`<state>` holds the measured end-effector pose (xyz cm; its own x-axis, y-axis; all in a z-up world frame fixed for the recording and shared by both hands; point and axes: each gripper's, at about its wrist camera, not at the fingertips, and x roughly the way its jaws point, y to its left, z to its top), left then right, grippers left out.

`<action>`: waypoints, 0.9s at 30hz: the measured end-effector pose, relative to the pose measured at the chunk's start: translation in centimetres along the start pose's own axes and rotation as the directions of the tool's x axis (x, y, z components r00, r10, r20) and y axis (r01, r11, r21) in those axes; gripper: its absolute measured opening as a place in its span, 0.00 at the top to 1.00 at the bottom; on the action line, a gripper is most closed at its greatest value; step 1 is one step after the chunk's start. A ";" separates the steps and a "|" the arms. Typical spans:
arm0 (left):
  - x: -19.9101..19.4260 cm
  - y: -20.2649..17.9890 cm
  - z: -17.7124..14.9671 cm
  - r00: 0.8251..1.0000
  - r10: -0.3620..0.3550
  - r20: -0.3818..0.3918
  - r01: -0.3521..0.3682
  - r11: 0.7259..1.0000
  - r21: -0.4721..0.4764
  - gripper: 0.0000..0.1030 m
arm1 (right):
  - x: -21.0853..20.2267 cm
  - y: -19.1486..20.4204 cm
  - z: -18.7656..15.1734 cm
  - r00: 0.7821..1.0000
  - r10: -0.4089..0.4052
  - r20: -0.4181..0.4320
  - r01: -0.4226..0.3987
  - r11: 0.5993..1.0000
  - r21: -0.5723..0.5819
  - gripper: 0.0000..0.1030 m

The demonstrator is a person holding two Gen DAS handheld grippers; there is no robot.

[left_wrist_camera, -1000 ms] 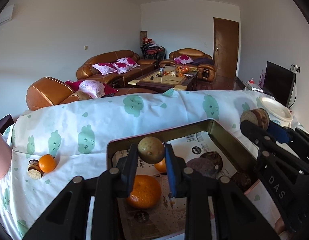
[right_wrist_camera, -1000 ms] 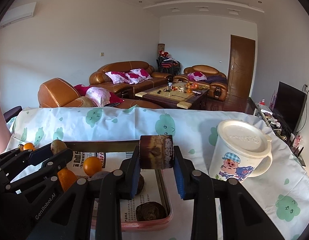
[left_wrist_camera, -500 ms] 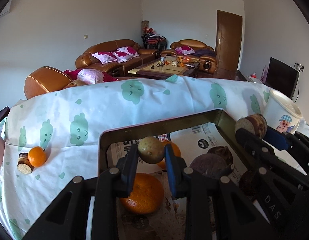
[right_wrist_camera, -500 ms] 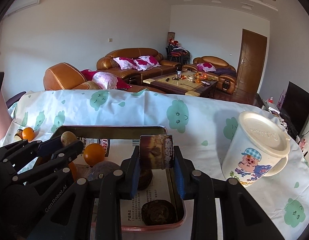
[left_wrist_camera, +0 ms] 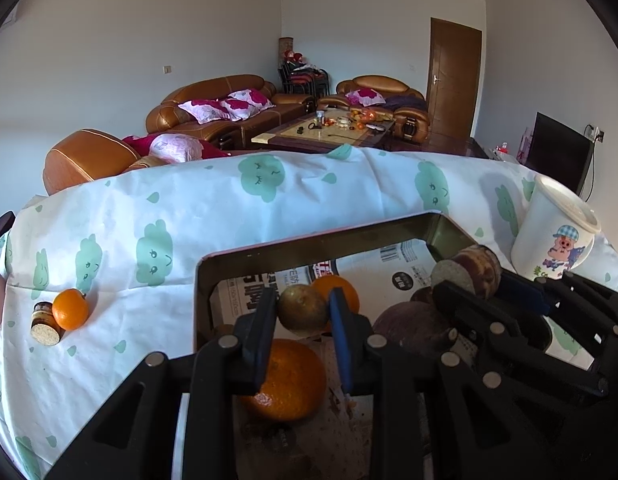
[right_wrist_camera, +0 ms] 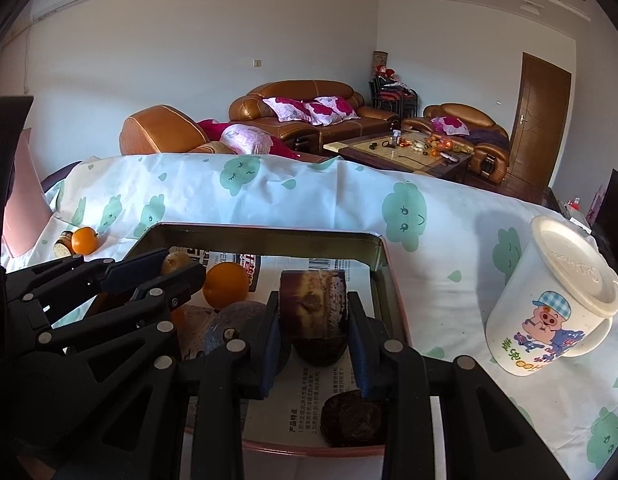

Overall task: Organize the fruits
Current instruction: 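Lower the cake roll and fruit into the tin and open both tools, then withdraw both tools from the tin toward the last orange and cake roll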

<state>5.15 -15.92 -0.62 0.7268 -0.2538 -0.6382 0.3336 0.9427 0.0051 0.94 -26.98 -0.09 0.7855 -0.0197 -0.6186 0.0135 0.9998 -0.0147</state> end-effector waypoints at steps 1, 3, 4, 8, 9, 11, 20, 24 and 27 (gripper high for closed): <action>-0.1 0.0 -0.1 1.000 0.000 0.002 0.000 1.000 0.002 0.70 | 0.1 0.0 0.1 1.000 0.015 0.001 -0.015 1.000 0.002 0.68; -0.3 0.0 -0.2 1.000 0.017 0.008 -0.017 1.000 -0.001 0.60 | 0.1 -0.3 0.1 0.999 0.045 0.002 -0.045 0.999 0.014 0.68; -0.5 0.1 -0.2 0.999 0.030 0.013 -0.030 1.000 -0.004 0.50 | 0.2 -0.5 0.1 0.998 0.061 0.000 -0.061 0.998 0.026 0.68; -1.8 1.1 -0.2 0.997 0.057 0.052 -0.055 0.998 -0.027 0.29 | 0.1 -1.6 0.1 0.990 0.143 0.005 -0.143 0.986 0.090 0.66; -2.2 1.4 -0.2 0.996 0.059 0.063 -0.056 0.998 -0.036 0.24 | -0.1 -1.7 0.1 0.987 0.161 0.018 -0.162 0.981 0.104 0.64; -2.9 2.0 -0.1 0.993 0.075 0.087 -0.070 0.996 -0.059 0.14 | -0.8 -2.1 0.1 0.981 0.185 0.056 -0.191 0.973 0.128 0.59; -5.0 4.0 -0.7 0.977 0.129 0.167 -0.116 0.990 -0.085 0.00 | -4.3 -2.7 -0.1 0.963 0.087 0.253 -0.143 0.967 0.211 0.25; -5.2 4.5 -1.1 0.972 0.159 0.171 -0.148 0.986 -0.075 0.00 | -4.4 -2.2 -0.4 0.964 0.028 0.265 -0.090 0.970 0.226 0.25; -5.4 4.9 -1.4 0.969 0.175 0.173 -0.166 0.984 -0.069 0.00 | -4.1 -1.7 -0.5 0.967 0.009 0.254 -0.064 0.975 0.211 0.25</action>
<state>2.03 -9.63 1.71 0.8666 -0.1180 -0.4848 0.1665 0.9843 0.0580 -2.63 -28.60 2.04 0.9168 -0.0095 -0.3992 0.0935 0.9770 0.1915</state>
